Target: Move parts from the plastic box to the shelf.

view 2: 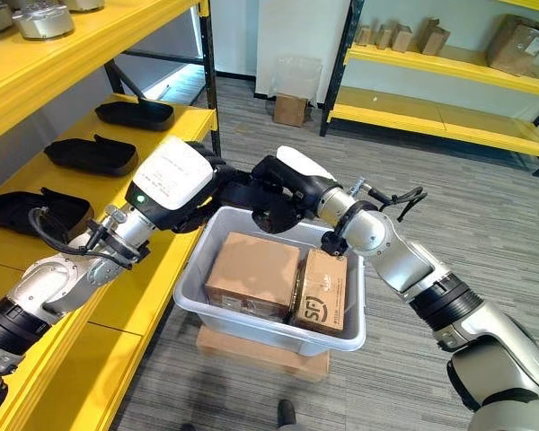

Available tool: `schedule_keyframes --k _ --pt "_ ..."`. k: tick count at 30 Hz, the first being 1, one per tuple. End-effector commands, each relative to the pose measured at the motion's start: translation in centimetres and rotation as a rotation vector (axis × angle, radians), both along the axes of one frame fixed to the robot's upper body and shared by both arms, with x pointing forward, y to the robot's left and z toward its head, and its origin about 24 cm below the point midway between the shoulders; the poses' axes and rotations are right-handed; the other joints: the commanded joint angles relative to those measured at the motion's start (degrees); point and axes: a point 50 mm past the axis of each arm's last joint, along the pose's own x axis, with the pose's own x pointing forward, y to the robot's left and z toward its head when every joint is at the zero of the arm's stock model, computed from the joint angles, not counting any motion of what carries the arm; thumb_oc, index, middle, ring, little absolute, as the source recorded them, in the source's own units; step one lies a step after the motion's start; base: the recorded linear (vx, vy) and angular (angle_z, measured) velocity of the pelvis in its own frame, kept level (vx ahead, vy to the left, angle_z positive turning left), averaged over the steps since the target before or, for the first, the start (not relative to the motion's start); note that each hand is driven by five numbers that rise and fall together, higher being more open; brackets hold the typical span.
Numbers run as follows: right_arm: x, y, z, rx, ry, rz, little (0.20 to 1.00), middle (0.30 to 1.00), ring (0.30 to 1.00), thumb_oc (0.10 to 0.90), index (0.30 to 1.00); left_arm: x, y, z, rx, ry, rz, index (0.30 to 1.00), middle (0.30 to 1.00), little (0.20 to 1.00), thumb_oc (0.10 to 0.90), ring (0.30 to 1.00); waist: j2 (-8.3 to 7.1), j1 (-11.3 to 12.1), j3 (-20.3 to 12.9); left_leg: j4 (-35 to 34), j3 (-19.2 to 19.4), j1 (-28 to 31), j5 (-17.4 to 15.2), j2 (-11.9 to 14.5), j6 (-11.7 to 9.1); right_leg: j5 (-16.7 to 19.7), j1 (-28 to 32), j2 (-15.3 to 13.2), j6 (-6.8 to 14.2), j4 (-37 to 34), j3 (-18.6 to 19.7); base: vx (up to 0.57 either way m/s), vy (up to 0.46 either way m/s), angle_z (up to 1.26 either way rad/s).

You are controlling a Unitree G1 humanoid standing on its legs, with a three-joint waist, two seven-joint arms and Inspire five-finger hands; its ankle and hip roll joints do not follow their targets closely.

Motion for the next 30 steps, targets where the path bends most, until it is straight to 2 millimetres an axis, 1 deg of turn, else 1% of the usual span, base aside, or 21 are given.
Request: schedule_keyframes --k 1,11,13,14,15,16,20,22,28,30 --pt "-2.5 6.4 11.2 0.222 -0.391 0.324 0.300 0.300 0.300 0.400 0.300 0.5 -2.2 2.4 -0.035 -0.101 -0.070 0.300 0.300 0.300 0.400 0.300 -0.69 0.35 -6.67 -0.14 -1.73 7.42 -9.89 3.16 -0.11 -2.65 -4.42 -3.59 4.62 4.48 2.49 0.00 0.000 0.00" --pt "-2.4 6.5 11.5 0.243 -0.408 0.316 0.300 0.300 0.300 0.400 0.300 0.3 -2.6 2.6 -0.055 -0.082 -0.100 0.300 0.300 0.300 0.400 0.300 -0.69 0.39 -6.82 -0.06 -1.73 7.70 -10.09 3.23 -0.02 -2.90 -4.16 -3.43 4.53 4.49 2.66 0.00 0.000 0.00" --pt "-2.4 6.4 11.5 0.250 -0.414 0.310 0.300 0.300 0.300 0.400 0.300 0.4 -2.4 2.0 -0.052 -0.064 -0.092 0.300 0.300 0.300 0.400 0.300 -0.73 0.32 -6.95 0.03 -1.72 7.78 -10.18 3.27 0.00 -3.03 -4.14 -3.41 4.53 4.64 2.68 0.00 0.000 0.00" --pt "-2.4 6.4 11.6 0.255 -0.418 0.306 0.325 0.325 0.325 0.418 0.325 0.5 -2.3 1.7 -0.051 -0.056 -0.085 0.300 0.300 0.300 0.400 0.300 -0.74 0.30 -6.97 0.03 -1.68 7.82 -10.19 3.27 0.02 -3.03 -4.11 -3.41 4.54 4.67 2.72 0.00 0.000 0.00" --pt "-2.3 6.2 11.6 0.266 -0.418 0.300 0.569 0.569 0.569 0.592 0.569 0.6 -2.2 1.5 -0.051 -0.050 -0.078 0.300 0.300 0.300 0.400 0.300 -0.72 0.26 -7.00 0.10 -1.69 7.83 -10.25 3.23 0.06 -3.06 -4.11 -3.39 4.55 4.72 2.82 0.00 0.000 0.00" --pt "-2.3 6.1 11.6 0.278 -0.414 0.294 1.000 1.000 1.000 0.900 1.000 0.6 -2.1 1.4 -0.052 -0.046 -0.072 0.300 0.300 0.300 0.400 0.300 -0.72 0.20 -7.00 0.18 -1.68 7.85 -10.33 3.20 0.09 -3.10 -4.14 -3.40 4.57 4.77 2.87 0.00 0.000 0.00" --pt "-2.4 5.7 11.6 0.314 -0.412 0.290 1.000 1.000 1.000 0.900 1.000 0.8 -1.5 0.5 -0.048 -0.016 -0.042 0.300 0.300 0.300 0.400 0.300 -0.66 0.09 -7.09 0.34 -1.46 8.03 -10.55 3.10 0.21 -3.16 -4.17 -3.44 4.57 4.95 3.03 0.00 0.000 0.00" --pt "-2.6 5.3 11.7 0.334 -0.427 0.283 1.000 1.000 1.000 0.900 1.000 0.9 -0.7 -0.1 -0.042 0.002 -0.010 0.300 0.300 0.300 0.400 0.300 -0.55 -0.05 -7.13 0.35 -1.31 8.17 -10.64 3.05 0.25 -3.21 -4.15 -3.40 4.62 5.03 3.19 0.00 0.000 0.00" --pt "-2.7 4.3 11.6 0.350 -0.447 0.253 1.000 1.000 1.000 0.900 1.000 1.0 0.5 -1.3 -0.031 0.039 0.042 0.300 0.300 0.300 0.400 0.300 -0.42 -0.01 -7.11 0.34 -0.98 8.37 -10.83 3.03 0.35 -3.34 -4.20 -3.38 4.61 5.17 3.46 0.00 0.000 0.00" --pt "-2.8 4.1 11.6 0.353 -0.448 0.248 1.000 1.000 1.000 0.900 1.000 1.0 0.7 -1.3 -0.029 0.040 0.050 0.300 0.300 0.300 0.400 0.300 -0.43 -0.07 -7.12 0.35 -0.92 8.39 -10.87 3.00 0.36 -3.36 -4.23 -3.35 4.62 5.18 3.52 0.00 0.000 0.00"
